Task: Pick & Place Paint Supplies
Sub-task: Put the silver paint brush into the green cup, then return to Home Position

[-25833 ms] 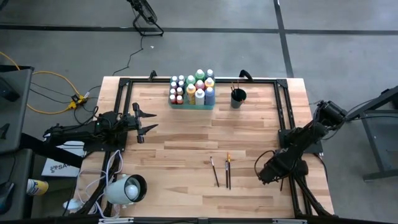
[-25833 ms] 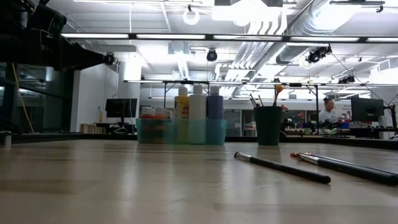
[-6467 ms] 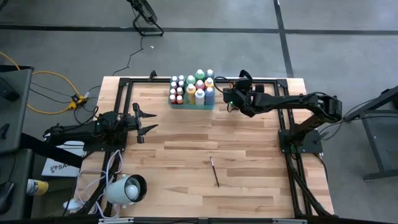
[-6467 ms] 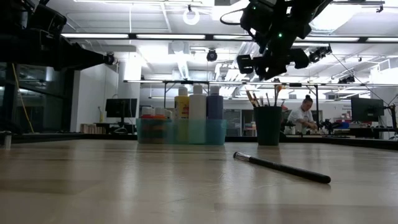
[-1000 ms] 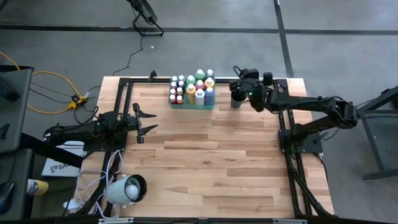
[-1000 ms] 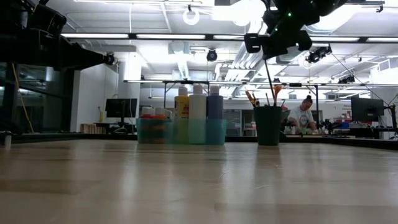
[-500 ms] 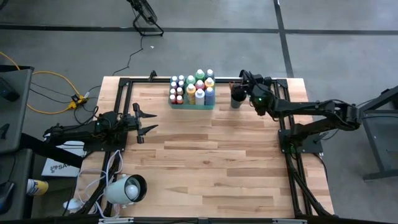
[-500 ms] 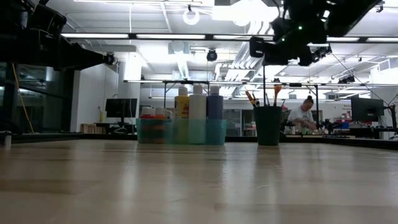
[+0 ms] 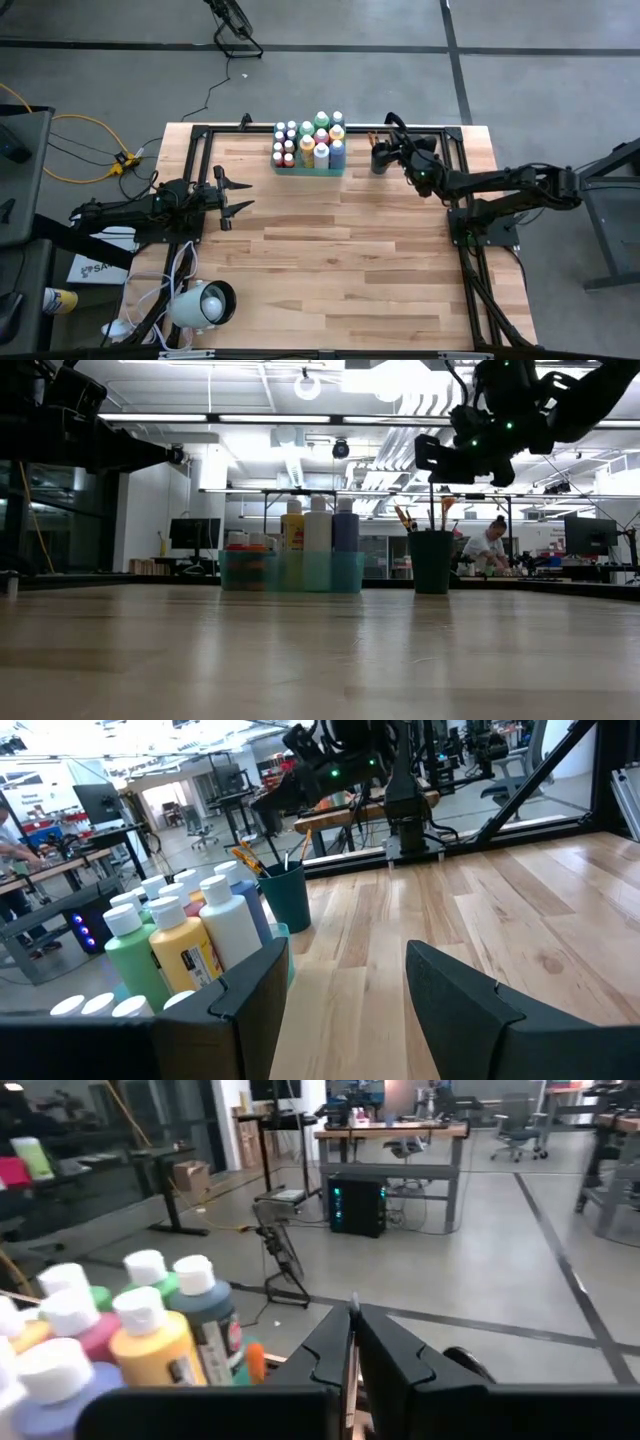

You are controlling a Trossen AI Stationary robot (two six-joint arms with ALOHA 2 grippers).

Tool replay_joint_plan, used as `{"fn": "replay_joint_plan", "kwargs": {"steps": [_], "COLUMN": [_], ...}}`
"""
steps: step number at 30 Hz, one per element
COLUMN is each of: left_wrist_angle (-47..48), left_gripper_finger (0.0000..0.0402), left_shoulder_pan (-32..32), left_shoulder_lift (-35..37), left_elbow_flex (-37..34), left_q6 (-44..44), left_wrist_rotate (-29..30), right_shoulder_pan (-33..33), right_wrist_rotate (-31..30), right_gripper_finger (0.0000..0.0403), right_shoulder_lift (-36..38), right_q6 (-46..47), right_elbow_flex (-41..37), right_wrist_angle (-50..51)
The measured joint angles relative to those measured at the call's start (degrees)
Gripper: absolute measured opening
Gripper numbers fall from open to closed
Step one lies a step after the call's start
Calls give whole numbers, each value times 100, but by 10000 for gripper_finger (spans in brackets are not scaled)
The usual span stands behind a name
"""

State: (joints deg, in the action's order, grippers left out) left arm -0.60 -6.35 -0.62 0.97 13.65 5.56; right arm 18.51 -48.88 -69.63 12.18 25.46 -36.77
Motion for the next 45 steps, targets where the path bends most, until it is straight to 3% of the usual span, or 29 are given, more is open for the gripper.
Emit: {"fn": "replay_joint_plan", "kwargs": {"steps": [6, 10, 15, 20, 25, 32, 36, 39, 45], "left_wrist_angle": [0, 0, -1, 0, 0, 0, 0, 0, 0], "left_gripper_finger": [198, 198, 198, 198, 198, 198, 198, 198, 198], "left_shoulder_pan": [-2, -1, -2, -1, -2, -2, -2, -2, -2], "left_shoulder_lift": [0, 1, 1, 0, 0, 0, 2, 1, 2], "left_elbow_flex": [0, 1, 2, 1, 2, 2, 0, 2, 2], "left_q6": [0, 1, 1, 0, 0, 0, 0, 2, 2], "left_wrist_rotate": [-2, 0, 0, 0, 0, -2, 0, 0, 0], "right_shoulder_pan": [178, 177, 179, -72, -380, -430, -427, -428, -761], "right_wrist_rotate": [224, 652, 695, 1007, 2329, 5471, 5789, 5838, 6002], "right_gripper_finger": [41, 84, 150, 189, 199, 195, 192, 193, 192], "right_shoulder_lift": [0, 0, 16, 420, 1159, 2257, 3046, 3670, 4564], "right_q6": [0, 6, 5, 17, 694, 2067, 2735, 3302, 3423], "right_elbow_flex": [-29, -29, -29, -29, -27, -27, -259, -860, -2156], "right_wrist_angle": [73, 83, 69, 79, 597, 1903, 2247, 2127, 1014]}}
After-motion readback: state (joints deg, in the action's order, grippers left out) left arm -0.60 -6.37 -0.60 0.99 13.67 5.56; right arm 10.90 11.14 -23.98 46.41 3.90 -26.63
